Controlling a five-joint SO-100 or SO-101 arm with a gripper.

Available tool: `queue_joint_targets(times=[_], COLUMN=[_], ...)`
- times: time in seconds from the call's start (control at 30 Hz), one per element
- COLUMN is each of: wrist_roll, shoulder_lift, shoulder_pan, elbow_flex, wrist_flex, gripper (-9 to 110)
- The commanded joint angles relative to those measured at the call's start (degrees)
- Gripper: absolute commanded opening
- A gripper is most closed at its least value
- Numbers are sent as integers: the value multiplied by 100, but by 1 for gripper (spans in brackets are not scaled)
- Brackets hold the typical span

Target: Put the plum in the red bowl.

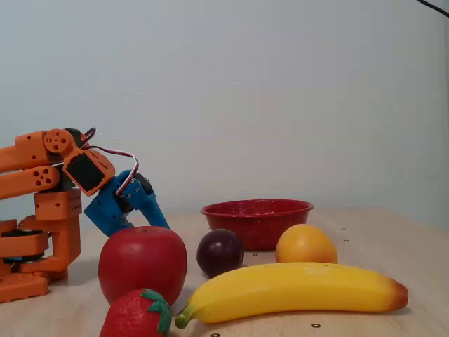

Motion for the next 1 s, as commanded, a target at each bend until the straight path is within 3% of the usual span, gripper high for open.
queue_joint_targets(times=[0.0,0.4,0.7,0.97], wrist_roll=[18,70,9,378], shoulder_lift=[35,-246,-2839,-4614], shoulder_pan=[105,123,255,202], elbow_flex=[-18,-185,-2224,-3929], wrist_flex=[-202,-202,-668,-105], gripper=[0,0,0,4])
